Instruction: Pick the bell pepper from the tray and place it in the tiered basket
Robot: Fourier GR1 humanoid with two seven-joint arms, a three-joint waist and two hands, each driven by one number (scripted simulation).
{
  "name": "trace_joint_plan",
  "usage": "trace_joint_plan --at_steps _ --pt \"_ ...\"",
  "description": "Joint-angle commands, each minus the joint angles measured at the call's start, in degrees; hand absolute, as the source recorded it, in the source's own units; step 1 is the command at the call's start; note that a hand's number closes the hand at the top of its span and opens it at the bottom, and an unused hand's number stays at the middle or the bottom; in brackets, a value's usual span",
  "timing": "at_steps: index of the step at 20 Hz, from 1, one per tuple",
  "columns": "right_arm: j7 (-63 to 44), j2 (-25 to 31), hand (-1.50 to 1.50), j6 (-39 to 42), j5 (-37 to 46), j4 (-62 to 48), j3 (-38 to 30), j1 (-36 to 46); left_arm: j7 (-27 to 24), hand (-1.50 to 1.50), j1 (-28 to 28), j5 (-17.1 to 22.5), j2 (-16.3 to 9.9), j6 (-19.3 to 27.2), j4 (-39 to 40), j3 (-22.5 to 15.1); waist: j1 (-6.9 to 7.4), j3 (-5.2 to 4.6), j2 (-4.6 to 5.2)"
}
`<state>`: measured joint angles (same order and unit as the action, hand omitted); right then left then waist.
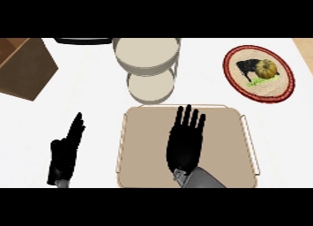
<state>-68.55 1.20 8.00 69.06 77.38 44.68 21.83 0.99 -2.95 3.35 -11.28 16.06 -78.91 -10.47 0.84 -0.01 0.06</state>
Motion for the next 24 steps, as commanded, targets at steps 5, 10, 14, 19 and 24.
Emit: trace_joint_plan --at_steps 5,10,14,19,24 --pt "-10.42 -1.14 -1.50 1.03 -3.22 -2.51 -1.97 0.09 0.35 0.00 -1.37 0.05 0.22 -0.41 -1.52 0.45 -0.15 0.02 -0.10" --pt "-8.88 -1.14 -1.50 -3.34 -2.57 -6.59 -1.85 1.02 3.90 0.00 0.71 -0.85 -0.53 -0.65 -2.40 0.62 -0.16 0.04 -0.02" --pt "-8.19 -1.16 1.50 -5.18 -3.89 -8.58 -2.02 2.80 -4.85 0.00 -2.43 -1.17 2.69 -0.23 2.64 0.67 0.02 0.00 0.03" --pt "2.20 -1.19 1.50 -9.08 -3.07 -15.42 -5.45 4.00 0.03 0.00 -2.11 -1.95 1.29 -1.03 -2.25 0.98 -0.22 0.02 0.00" --pt "2.26 -1.17 1.50 -8.68 2.75 -18.13 -1.16 5.56 -0.04 0.00 -2.77 -0.77 -0.16 -2.64 -2.54 2.92 -0.16 0.01 -0.01"
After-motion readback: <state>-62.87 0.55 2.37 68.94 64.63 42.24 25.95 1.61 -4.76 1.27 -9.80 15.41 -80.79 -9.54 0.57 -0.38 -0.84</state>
